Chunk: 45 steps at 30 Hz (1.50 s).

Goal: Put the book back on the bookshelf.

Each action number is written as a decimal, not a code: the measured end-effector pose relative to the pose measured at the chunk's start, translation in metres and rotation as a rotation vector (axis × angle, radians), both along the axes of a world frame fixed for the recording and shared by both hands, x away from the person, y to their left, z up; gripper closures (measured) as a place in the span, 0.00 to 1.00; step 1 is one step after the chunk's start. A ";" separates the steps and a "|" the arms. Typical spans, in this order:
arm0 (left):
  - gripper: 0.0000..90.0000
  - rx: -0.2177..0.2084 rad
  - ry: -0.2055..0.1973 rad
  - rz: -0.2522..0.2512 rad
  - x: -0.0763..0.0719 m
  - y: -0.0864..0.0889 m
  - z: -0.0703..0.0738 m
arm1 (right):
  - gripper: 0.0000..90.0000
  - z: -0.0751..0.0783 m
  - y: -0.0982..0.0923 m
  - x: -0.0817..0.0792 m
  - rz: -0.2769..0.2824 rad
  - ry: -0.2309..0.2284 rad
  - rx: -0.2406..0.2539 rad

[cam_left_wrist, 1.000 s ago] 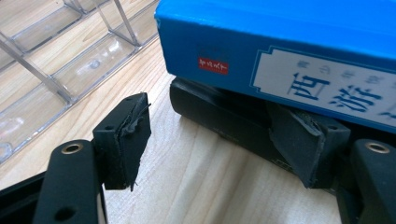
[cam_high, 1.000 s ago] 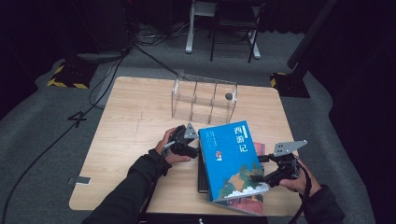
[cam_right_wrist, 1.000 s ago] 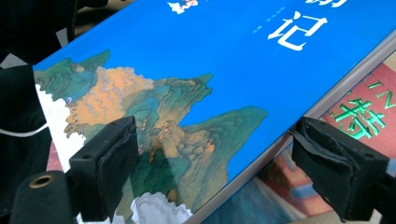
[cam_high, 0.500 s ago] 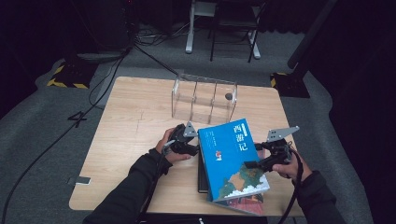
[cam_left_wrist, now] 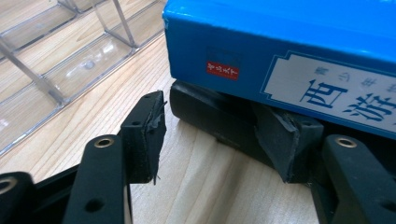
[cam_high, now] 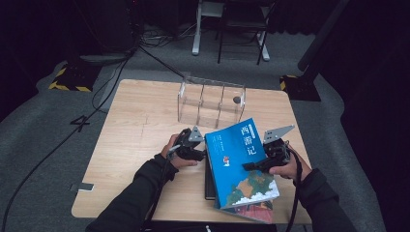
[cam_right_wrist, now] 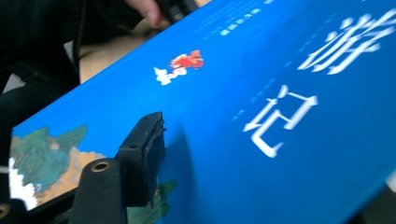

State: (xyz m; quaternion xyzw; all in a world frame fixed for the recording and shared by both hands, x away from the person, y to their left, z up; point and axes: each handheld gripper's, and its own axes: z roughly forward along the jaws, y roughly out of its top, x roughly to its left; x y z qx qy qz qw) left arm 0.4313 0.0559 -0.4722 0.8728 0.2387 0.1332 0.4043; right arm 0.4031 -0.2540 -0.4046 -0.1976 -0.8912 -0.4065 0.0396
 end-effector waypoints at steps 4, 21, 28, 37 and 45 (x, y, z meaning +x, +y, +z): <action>0.54 0.004 -0.009 -0.014 0.000 0.000 0.001 | 0.60 -0.002 0.000 0.001 0.008 -0.005 0.027; 0.98 -0.109 0.008 -0.084 0.018 0.005 0.032 | 0.78 0.011 -0.002 -0.005 -0.121 -0.177 0.132; 1.00 -0.185 0.015 -0.094 0.025 0.003 0.037 | 0.63 0.015 -0.001 -0.004 -0.084 -0.172 0.125; 1.00 -0.172 -0.005 -0.099 0.026 0.000 0.043 | 0.65 0.020 0.004 0.005 -0.050 -0.145 0.103; 1.00 -0.175 -0.041 -0.093 0.024 0.003 0.059 | 0.77 0.030 0.007 0.001 -0.076 -0.213 0.128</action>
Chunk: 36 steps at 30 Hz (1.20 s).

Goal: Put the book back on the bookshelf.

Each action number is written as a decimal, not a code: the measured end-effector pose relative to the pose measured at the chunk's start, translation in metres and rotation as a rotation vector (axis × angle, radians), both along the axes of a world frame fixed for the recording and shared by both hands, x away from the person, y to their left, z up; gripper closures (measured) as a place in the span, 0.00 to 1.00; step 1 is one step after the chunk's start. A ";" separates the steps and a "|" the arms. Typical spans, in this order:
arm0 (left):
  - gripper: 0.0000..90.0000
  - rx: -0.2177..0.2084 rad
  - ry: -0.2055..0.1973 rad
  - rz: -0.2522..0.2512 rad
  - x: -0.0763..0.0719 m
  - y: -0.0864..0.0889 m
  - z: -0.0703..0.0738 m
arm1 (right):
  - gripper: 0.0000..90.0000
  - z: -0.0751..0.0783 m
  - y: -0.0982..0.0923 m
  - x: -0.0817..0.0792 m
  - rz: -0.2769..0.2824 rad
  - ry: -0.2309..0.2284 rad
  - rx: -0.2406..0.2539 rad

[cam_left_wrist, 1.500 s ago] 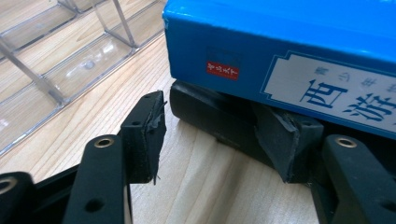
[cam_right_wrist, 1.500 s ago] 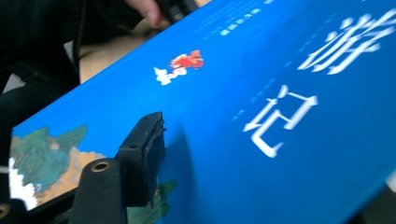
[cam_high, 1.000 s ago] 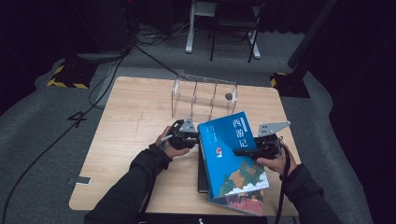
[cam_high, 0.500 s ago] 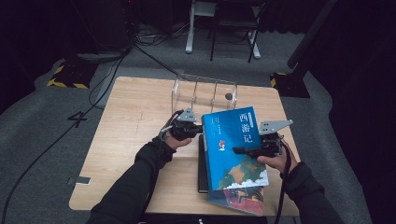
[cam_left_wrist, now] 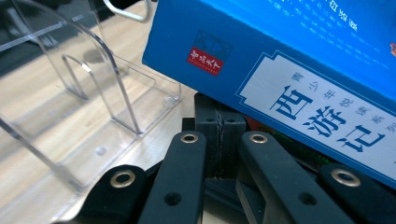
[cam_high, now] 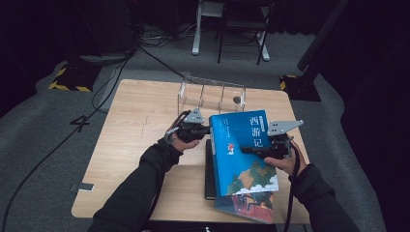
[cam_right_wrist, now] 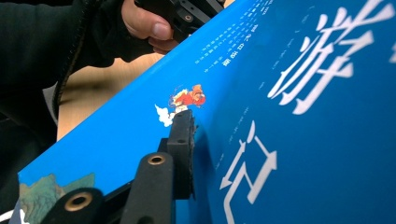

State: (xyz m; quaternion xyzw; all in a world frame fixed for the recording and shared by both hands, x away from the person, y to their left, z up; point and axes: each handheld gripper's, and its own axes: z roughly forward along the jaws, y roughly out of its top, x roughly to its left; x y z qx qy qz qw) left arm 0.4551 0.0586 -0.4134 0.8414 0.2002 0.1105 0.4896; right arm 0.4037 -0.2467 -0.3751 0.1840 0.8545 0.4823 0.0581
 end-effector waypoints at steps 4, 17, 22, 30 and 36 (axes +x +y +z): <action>1.00 0.008 -0.023 0.011 0.001 0.002 0.014 | 0.80 0.004 0.001 0.000 -0.019 -0.027 0.017; 1.00 -0.007 -0.134 0.030 0.006 0.011 0.073 | 0.84 0.028 0.015 -0.003 -0.072 -0.234 0.061; 1.00 -0.046 -0.143 0.023 -0.002 0.014 0.079 | 0.85 0.027 0.014 -0.012 -0.045 -0.279 0.078; 1.00 -0.057 -0.188 0.014 -0.020 0.011 0.085 | 0.84 0.029 0.010 -0.030 -0.030 -0.346 0.046; 1.00 -0.062 -0.218 -0.011 -0.028 0.007 0.091 | 0.83 0.031 0.000 -0.042 -0.009 -0.367 -0.006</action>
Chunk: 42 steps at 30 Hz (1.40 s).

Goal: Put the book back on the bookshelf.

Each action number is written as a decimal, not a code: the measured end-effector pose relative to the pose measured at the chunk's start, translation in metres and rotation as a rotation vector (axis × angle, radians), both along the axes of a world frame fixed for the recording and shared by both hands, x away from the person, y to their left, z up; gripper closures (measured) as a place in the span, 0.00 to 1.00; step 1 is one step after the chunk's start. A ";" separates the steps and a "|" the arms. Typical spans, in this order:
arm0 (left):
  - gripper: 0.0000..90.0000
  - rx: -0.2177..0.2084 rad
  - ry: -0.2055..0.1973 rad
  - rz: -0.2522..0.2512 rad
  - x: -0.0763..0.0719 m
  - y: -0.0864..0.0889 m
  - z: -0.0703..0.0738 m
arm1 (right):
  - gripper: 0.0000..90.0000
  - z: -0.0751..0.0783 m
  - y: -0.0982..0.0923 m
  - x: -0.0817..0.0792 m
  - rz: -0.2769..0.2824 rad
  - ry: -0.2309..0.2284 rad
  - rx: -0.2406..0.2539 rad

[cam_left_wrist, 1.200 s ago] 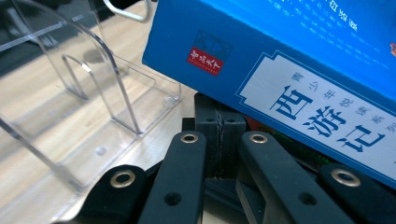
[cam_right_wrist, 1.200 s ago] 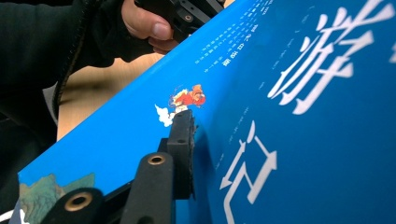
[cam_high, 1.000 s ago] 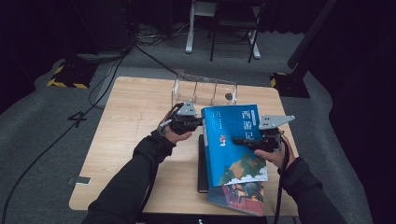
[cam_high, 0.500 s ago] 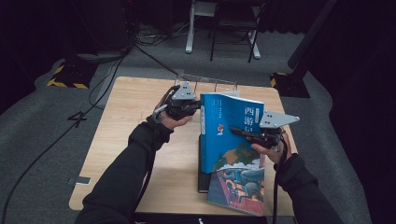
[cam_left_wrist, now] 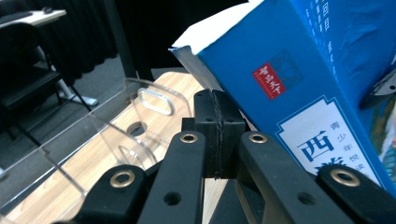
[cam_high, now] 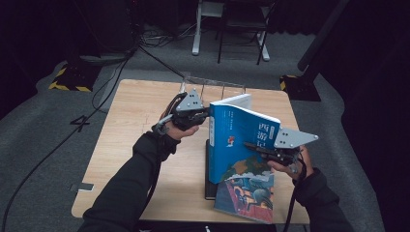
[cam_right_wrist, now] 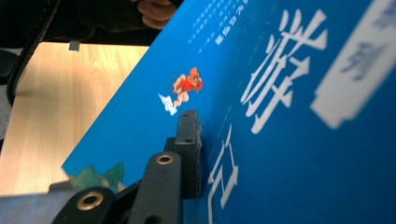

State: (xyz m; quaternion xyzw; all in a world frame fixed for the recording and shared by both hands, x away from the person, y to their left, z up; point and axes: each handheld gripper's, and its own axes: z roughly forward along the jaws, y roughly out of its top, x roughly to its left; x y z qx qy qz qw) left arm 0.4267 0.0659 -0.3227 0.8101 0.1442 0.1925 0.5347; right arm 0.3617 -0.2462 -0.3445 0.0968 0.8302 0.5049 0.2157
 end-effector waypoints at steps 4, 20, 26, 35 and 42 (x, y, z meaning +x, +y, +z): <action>1.00 -0.008 -0.021 -0.021 -0.009 -0.002 0.004 | 0.83 0.001 -0.009 -0.008 0.012 0.003 -0.025; 0.91 -0.066 -0.002 -0.036 -0.032 0.006 -0.003 | 0.87 -0.009 -0.020 -0.031 0.000 -0.044 0.010; 0.76 -0.056 0.023 -0.003 -0.040 0.010 -0.012 | 0.87 -0.011 -0.022 -0.036 -0.011 -0.054 0.020; 0.50 -0.026 0.059 0.045 -0.053 0.018 -0.026 | 0.87 -0.012 -0.021 -0.037 -0.022 -0.062 0.020; 0.37 0.020 0.093 0.039 -0.072 0.018 -0.034 | 0.87 -0.013 -0.022 -0.039 -0.030 -0.062 0.030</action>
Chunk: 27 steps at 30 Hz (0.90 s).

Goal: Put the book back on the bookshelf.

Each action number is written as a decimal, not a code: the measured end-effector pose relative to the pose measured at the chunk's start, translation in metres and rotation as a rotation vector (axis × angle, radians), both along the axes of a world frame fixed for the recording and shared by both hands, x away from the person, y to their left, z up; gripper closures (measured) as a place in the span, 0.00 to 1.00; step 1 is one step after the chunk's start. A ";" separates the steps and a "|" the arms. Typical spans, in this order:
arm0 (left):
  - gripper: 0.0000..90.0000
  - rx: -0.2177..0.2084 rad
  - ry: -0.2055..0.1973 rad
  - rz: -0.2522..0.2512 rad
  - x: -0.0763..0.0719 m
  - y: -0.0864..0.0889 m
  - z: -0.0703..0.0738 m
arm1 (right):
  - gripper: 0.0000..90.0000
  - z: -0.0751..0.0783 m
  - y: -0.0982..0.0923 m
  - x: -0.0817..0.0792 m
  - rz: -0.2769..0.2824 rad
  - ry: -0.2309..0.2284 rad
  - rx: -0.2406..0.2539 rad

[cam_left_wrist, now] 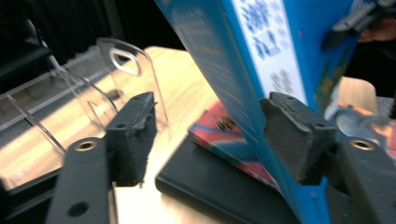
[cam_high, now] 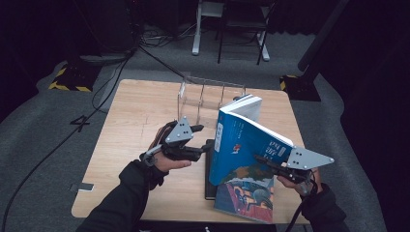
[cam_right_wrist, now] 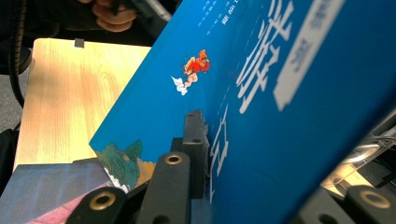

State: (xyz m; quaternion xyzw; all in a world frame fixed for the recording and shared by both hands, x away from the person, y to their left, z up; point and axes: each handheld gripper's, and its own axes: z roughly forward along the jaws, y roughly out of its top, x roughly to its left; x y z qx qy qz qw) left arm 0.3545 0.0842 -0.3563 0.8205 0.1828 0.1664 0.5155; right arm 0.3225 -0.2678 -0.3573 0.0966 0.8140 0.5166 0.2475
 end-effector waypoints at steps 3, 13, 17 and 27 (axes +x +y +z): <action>0.33 0.001 0.016 -0.013 -0.009 -0.001 -0.002 | 0.87 0.000 0.000 -0.001 0.001 -0.005 -0.003; 0.29 0.033 0.051 -0.103 -0.035 -0.020 -0.016 | 0.86 -0.001 0.001 -0.004 -0.016 -0.009 -0.009; 0.32 0.038 0.059 -0.118 -0.038 -0.030 -0.024 | 0.86 -0.001 0.000 -0.004 -0.017 -0.008 -0.007; 0.29 -0.020 0.084 -0.046 -0.027 -0.032 -0.033 | 0.85 -0.004 -0.003 -0.005 -0.036 -0.010 0.007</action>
